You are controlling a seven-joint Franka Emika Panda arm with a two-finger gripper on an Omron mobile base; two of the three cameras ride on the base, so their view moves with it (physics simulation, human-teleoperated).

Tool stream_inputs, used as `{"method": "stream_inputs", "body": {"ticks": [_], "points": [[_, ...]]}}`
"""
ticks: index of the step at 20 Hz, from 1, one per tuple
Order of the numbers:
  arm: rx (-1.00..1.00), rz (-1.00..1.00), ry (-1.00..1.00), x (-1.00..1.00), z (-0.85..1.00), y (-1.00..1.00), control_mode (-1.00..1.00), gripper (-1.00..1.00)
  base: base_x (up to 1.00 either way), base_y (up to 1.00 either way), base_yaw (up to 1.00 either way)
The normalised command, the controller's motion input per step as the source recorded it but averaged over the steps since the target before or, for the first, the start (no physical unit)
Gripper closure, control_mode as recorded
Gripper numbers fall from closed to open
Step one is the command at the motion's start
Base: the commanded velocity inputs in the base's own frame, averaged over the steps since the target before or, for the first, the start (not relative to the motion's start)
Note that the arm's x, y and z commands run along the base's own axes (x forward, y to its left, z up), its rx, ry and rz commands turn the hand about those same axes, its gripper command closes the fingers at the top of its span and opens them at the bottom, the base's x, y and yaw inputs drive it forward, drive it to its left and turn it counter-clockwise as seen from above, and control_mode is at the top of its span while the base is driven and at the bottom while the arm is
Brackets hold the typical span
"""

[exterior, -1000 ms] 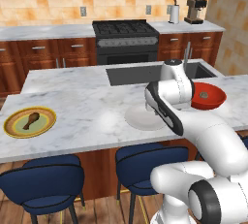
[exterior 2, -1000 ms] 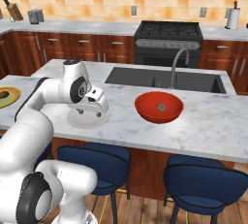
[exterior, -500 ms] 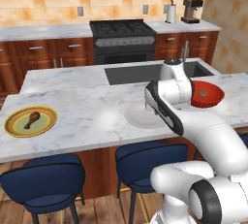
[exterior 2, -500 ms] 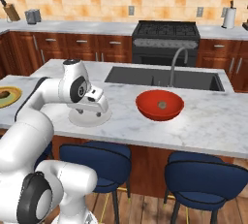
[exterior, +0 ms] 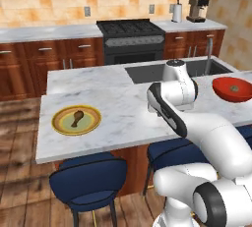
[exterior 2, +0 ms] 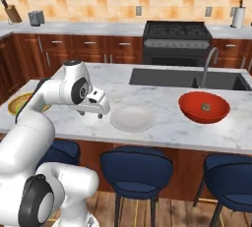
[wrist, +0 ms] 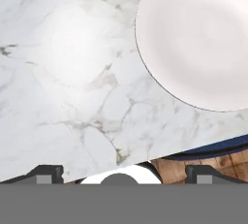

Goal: Pick the chicken drumstick and garlic from their plates and place them in the bowl. Then put the bowl in the fridge.

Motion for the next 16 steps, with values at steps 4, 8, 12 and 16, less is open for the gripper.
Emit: {"method": "stream_inputs", "body": {"ticks": [4, 8, 12, 16], "points": [[0.00, 0.00, 0.00, 0.00, 0.00, 0.00, 1.00, -1.00, 0.00, 0.91, -0.02], [0.00, 0.00, 0.00, 0.00, 0.00, 0.00, 1.00, -1.00, 0.14, 0.92, -0.01], [0.00, 0.00, 0.00, 0.00, 0.00, 0.00, 1.00, -1.00, 0.51, 0.80, 0.00], [0.00, 0.00, 0.00, 0.00, 0.00, 0.00, 1.00, -1.00, 0.69, 0.50, 0.00]]}}
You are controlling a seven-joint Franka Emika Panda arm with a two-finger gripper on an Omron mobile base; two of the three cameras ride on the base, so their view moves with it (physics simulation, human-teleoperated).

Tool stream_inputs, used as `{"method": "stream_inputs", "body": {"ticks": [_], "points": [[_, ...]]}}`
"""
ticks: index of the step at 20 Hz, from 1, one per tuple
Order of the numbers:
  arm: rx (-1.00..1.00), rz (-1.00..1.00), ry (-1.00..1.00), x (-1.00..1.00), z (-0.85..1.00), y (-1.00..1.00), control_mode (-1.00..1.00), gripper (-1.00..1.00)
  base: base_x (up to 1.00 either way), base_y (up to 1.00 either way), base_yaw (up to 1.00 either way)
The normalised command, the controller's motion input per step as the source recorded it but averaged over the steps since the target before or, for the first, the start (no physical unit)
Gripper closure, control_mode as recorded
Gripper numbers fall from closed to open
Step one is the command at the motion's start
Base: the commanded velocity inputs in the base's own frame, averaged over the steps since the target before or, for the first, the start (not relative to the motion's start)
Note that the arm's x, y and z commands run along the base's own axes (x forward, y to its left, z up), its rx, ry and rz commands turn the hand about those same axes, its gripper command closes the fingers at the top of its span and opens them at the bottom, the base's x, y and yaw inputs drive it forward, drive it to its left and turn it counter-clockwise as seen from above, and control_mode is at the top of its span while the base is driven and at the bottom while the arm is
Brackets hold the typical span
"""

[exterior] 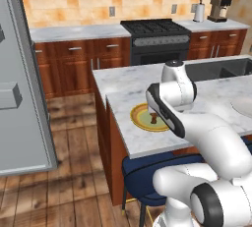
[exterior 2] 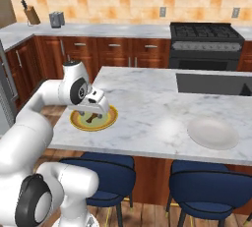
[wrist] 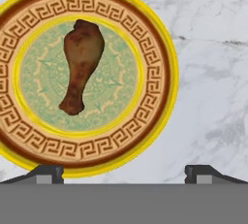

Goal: Pick the chicken drumstick and garlic from their plates and place them in the bowl. Then put the bowl in the fridge.

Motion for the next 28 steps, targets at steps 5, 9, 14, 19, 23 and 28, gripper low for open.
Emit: {"method": "stream_inputs", "body": {"ticks": [5, 9, 14, 19, 23, 28], "points": [[0.00, 0.00, 0.00, 0.00, 0.00, 0.00, 1.00, -1.00, 0.38, 0.21, 0.00], [0.00, 0.00, 0.00, 0.00, 0.00, 0.00, 1.00, -1.00, 0.00, 0.00, 0.00], [0.00, 0.00, 0.00, 0.00, 0.00, 0.00, 1.00, -1.00, 0.00, 0.00, 0.00], [0.00, 0.00, 0.00, 0.00, 0.00, 0.00, 1.00, -1.00, 0.00, 0.00, 0.00], [0.00, 0.00, 0.00, 0.00, 0.00, 0.00, -1.00, -1.00, 0.00, 0.00, 0.00], [0.00, 0.00, 0.00, 0.00, 0.00, 0.00, -1.00, -1.00, 0.00, 0.00, 0.00]]}}
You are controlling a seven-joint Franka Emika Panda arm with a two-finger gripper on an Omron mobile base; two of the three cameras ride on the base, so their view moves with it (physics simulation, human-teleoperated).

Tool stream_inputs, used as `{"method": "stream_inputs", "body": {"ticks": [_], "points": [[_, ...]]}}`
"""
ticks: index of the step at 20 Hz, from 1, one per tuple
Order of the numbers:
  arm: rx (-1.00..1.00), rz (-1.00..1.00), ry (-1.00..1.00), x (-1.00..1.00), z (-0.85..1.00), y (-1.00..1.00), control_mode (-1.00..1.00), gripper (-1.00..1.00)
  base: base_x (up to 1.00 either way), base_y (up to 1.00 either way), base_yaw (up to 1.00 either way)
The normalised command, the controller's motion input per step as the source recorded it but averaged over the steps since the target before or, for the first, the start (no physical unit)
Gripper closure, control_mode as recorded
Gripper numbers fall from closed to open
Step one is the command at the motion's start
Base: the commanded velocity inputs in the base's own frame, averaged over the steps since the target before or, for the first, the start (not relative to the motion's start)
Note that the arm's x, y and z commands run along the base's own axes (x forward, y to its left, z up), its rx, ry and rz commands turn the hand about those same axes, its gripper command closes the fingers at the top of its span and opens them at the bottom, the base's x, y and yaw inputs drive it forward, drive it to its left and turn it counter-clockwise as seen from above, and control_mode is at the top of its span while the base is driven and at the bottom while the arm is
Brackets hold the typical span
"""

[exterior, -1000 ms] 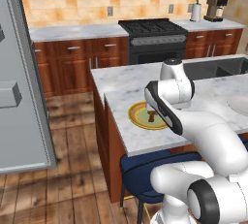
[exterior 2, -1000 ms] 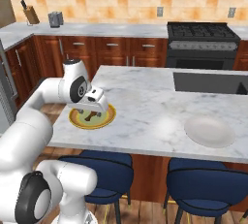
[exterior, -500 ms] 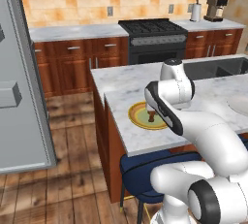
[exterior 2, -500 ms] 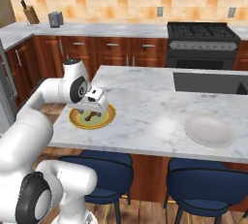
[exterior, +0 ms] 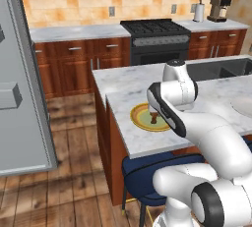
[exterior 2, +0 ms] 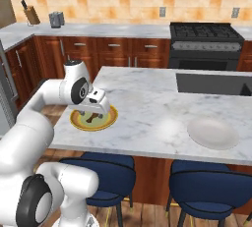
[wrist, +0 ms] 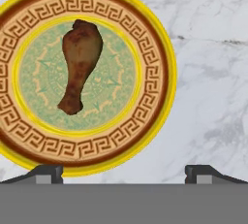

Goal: Pick the chicken drumstick and garlic from their plates and place them in the bowl. Then put the bowl in the fridge.

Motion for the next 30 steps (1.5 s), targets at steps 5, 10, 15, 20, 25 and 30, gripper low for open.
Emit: {"method": "stream_inputs", "body": {"ticks": [5, 10, 15, 20, 25, 30], "points": [[0.00, 0.00, -0.01, 0.02, -0.01, 0.02, -1.00, -1.00, 0.00, 0.00, 0.00], [0.00, 0.00, 0.00, 0.54, -0.11, 0.15, -1.00, -1.00, 0.00, 0.00, 0.00], [0.00, 0.00, 0.07, 0.72, -0.17, 0.22, -1.00, -1.00, 0.00, 0.00, 0.00], [-0.01, 0.00, 0.21, 0.50, -0.26, 0.11, -1.00, -1.00, 0.00, 0.00, 0.00], [-0.03, 0.00, 0.18, 0.20, -0.27, 0.00, -1.00, -1.00, 0.00, 0.00, 0.00], [0.00, 0.00, 0.00, 0.14, -0.19, -0.01, -1.00, -1.00, 0.00, 0.00, 0.00]]}}
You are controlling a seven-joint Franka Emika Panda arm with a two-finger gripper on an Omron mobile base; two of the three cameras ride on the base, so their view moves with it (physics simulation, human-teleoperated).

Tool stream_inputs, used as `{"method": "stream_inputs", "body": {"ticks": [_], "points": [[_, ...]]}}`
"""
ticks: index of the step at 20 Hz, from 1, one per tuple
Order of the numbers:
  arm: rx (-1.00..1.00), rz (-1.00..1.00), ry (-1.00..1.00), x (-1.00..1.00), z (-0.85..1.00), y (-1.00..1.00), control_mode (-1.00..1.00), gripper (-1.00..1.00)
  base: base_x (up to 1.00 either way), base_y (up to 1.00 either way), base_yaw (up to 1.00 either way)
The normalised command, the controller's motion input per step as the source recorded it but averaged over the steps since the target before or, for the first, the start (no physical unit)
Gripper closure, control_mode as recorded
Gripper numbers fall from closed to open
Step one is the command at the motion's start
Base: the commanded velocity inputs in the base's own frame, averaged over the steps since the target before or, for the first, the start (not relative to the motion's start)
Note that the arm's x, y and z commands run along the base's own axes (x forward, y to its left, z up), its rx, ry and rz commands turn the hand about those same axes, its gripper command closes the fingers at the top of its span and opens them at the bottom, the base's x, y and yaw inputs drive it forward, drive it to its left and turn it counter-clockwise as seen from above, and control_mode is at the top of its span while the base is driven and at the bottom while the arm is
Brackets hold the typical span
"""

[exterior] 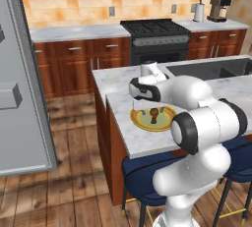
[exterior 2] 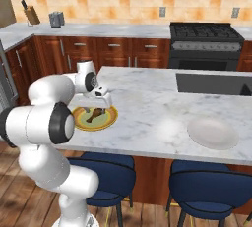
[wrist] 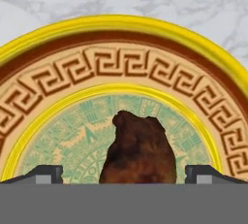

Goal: Pick the chicken drumstick and garlic from their plates and place them in the bowl. Then put the bowl in the fridge.

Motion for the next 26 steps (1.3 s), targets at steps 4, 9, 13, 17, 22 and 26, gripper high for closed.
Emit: {"method": "stream_inputs", "body": {"ticks": [4, 9, 13, 17, 22, 26], "points": [[0.00, 0.00, 0.00, -0.06, -0.20, 0.00, -1.00, -1.00, 0.00, 0.00, 0.00], [0.00, -0.08, 0.00, -0.11, -0.13, 0.00, -1.00, -1.00, 0.00, 0.00, 0.00], [0.00, -0.09, -0.01, 0.00, -0.06, -0.04, -1.00, -1.00, 0.00, 0.00, 0.00], [0.00, -0.11, 0.00, -0.05, -0.08, -0.01, -1.00, 1.00, 0.00, 0.00, 0.00], [0.00, -0.07, -0.02, -0.11, -0.04, 0.00, -1.00, 1.00, 0.00, 0.00, 0.00], [0.03, 0.00, -0.08, -0.07, 0.09, -0.01, -1.00, 1.00, 0.00, 0.00, 0.00]]}}
